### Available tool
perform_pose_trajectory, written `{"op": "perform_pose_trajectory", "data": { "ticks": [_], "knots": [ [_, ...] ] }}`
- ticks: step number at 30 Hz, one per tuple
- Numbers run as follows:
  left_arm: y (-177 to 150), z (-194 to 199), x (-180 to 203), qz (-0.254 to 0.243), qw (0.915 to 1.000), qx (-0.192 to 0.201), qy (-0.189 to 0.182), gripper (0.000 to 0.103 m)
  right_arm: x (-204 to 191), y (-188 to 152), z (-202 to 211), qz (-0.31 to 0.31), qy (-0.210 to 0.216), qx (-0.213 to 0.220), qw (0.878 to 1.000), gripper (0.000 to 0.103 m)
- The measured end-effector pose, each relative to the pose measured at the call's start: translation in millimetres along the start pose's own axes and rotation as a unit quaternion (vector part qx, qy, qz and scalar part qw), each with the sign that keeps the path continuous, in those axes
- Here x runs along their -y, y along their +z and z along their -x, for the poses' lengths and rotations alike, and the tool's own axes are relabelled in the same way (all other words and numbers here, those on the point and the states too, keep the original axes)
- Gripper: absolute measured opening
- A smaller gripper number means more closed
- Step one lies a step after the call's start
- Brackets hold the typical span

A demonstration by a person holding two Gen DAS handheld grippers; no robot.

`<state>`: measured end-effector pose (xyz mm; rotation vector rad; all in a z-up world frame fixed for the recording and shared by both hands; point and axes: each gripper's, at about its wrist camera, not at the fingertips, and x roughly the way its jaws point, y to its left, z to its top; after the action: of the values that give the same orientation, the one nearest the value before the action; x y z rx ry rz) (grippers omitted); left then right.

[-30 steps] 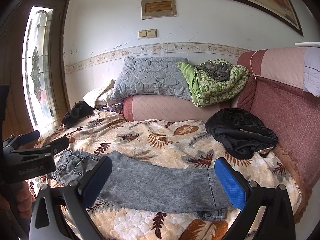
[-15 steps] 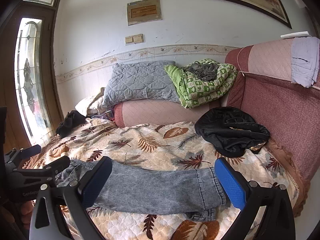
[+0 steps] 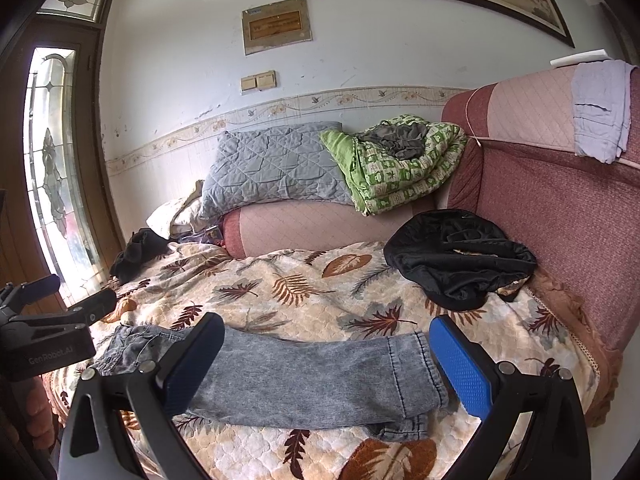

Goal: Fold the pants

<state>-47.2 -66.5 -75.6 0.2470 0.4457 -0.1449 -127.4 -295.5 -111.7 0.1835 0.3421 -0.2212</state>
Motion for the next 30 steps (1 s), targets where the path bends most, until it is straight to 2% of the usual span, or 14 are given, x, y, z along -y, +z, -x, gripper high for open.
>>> {"op": "perform_pose_trajectory", "data": {
  "ticks": [5,11,19,30],
  "knots": [
    [1,2,-10,0.032,0.9992,0.001,-0.022,0.102,-5,-2,0,0.009,-0.002,0.000,1.000,0.103],
    [1,6,-20,0.060,0.9979,0.020,-0.013,0.102,-7,-1,1,0.004,-0.003,0.003,1.000,0.103],
    [1,9,-12,0.049,0.9983,0.020,-0.026,0.102,-7,-2,2,0.003,0.003,0.004,1.000,0.103],
    [4,29,-4,0.049,0.9947,0.073,-0.054,0.102,2,-1,7,-0.007,0.000,0.013,1.000,0.103]
  ]
}}
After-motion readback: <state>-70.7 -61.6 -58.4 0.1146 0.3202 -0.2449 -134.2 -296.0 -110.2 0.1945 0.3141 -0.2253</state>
